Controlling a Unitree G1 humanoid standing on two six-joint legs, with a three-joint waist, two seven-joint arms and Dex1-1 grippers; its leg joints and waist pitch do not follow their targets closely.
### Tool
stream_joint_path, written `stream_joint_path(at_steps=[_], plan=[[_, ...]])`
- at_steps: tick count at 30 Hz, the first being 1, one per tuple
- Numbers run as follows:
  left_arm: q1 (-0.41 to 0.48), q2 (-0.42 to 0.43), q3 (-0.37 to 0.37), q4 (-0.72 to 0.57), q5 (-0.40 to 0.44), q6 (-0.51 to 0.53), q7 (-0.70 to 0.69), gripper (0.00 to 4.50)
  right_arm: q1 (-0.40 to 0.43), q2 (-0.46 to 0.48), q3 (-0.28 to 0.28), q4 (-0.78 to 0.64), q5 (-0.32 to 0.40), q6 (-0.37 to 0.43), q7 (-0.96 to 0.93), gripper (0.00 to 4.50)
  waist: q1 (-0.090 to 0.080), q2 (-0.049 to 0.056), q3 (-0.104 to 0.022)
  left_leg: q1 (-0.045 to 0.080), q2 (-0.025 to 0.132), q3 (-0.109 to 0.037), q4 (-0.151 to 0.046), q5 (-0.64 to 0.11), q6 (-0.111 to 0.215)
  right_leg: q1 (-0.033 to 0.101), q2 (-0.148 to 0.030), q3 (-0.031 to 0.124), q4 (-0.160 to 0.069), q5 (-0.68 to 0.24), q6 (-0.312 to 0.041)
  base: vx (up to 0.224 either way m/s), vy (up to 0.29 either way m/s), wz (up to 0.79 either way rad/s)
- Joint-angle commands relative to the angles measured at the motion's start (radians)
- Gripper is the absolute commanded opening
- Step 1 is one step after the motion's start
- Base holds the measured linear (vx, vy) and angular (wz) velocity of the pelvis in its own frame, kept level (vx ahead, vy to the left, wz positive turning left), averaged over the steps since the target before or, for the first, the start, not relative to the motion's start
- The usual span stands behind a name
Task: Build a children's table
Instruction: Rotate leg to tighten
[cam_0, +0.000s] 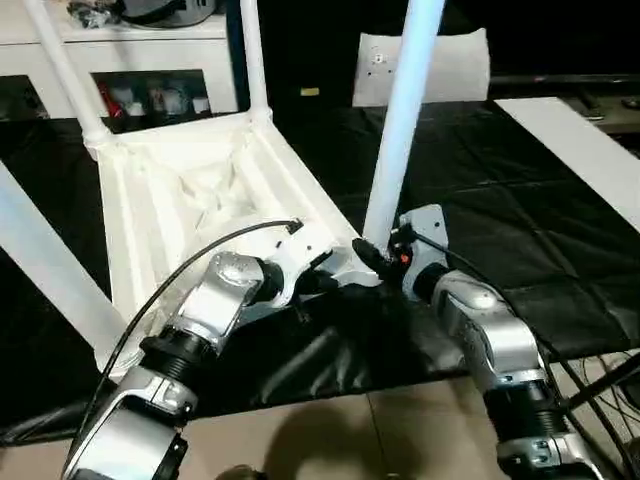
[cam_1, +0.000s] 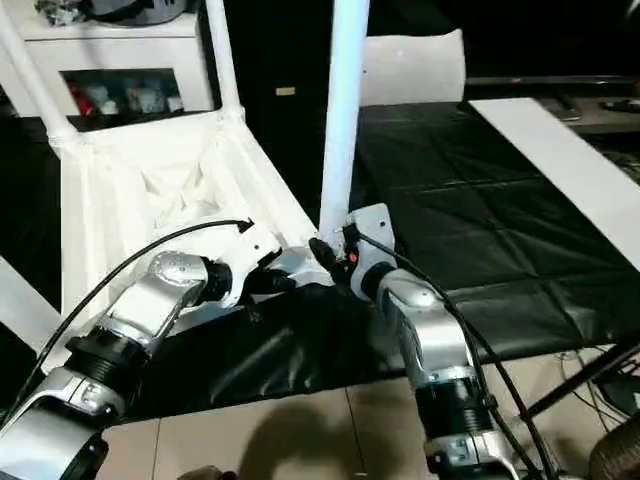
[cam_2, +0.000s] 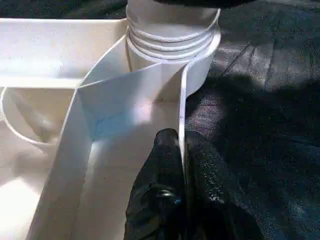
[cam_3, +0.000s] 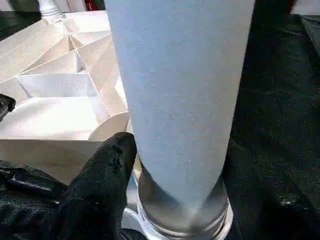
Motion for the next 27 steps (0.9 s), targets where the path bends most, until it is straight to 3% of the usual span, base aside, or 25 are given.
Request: stream_joint_path(at_steps=[1, 5, 7, 10, 19, 27], plan=[[-0.004, 0.003, 0.002, -0.036, -0.029, -0.079, -0.026, 0.0, 0.041, 0.002, 0.075, -0.033, 0.046, -0.007, 0.119, 3.19, 0.006, -0.001, -0.057, 0.02, 0.045, -0.022, -0.075, -0.292, -0.008, 0.022, -0.055, 0.031, -0.097, -0.197, -0.181, 0.0, 0.0, 0.0], [0.024, 0.062, -0.015, -0.056, -0.047, -0.178, -0.134, 0.0, 0.069, -0.089, 0.057, -0.071, 0.055, -0.069, 0.222, 3.49, 0.008, 0.003, -0.063, 0.016, 0.045, -0.021, -0.07, -0.216, 0.021, 0.032, -0.052, 0.028, -0.083, -0.048, -0.211, 0.0, 0.0, 0.0], [0.028, 0.082, -0.03, -0.055, -0.04, -0.213, -0.164, 0.0, 0.078, -0.123, 0.05, -0.081, 0.056, -0.087, 0.256, 3.66, 0.009, -0.002, -0.063, 0.016, 0.044, -0.019, -0.068, -0.19, 0.037, 0.034, -0.051, 0.025, -0.081, -0.005, -0.228, 0.0, 0.0, 0.0], [0.039, 0.117, -0.051, -0.053, -0.059, -0.252, -0.266, 0.0, 0.096, -0.193, 0.033, -0.105, 0.091, -0.108, 0.366, 3.87, 0.015, 0.004, -0.063, 0.021, 0.047, -0.016, -0.064, -0.172, 0.059, 0.033, -0.052, 0.025, -0.077, 0.024, -0.248, 0.0, 0.0, 0.0], [0.031, 0.18, -0.096, -0.02, -0.082, -0.342, -0.473, 0.0, 0.088, -0.322, 0.108, -0.097, 0.138, -0.151, 0.673, 3.87, 0.038, 0.002, -0.06, 0.025, 0.054, -0.015, -0.067, -0.214, 0.051, 0.03, -0.056, 0.024, -0.077, -0.038, -0.258, 0.0, 0.0, 0.0], [0.0, 0.218, -0.137, 0.02, -0.071, -0.422, -0.605, 0.0, 0.035, -0.373, 0.151, -0.047, 0.177, -0.131, 0.866, 3.09, 0.055, -0.001, -0.062, 0.028, 0.056, -0.012, -0.065, -0.206, 0.05, 0.027, -0.058, 0.022, -0.071, -0.041, -0.268, 0.0, 0.0, 0.0]])
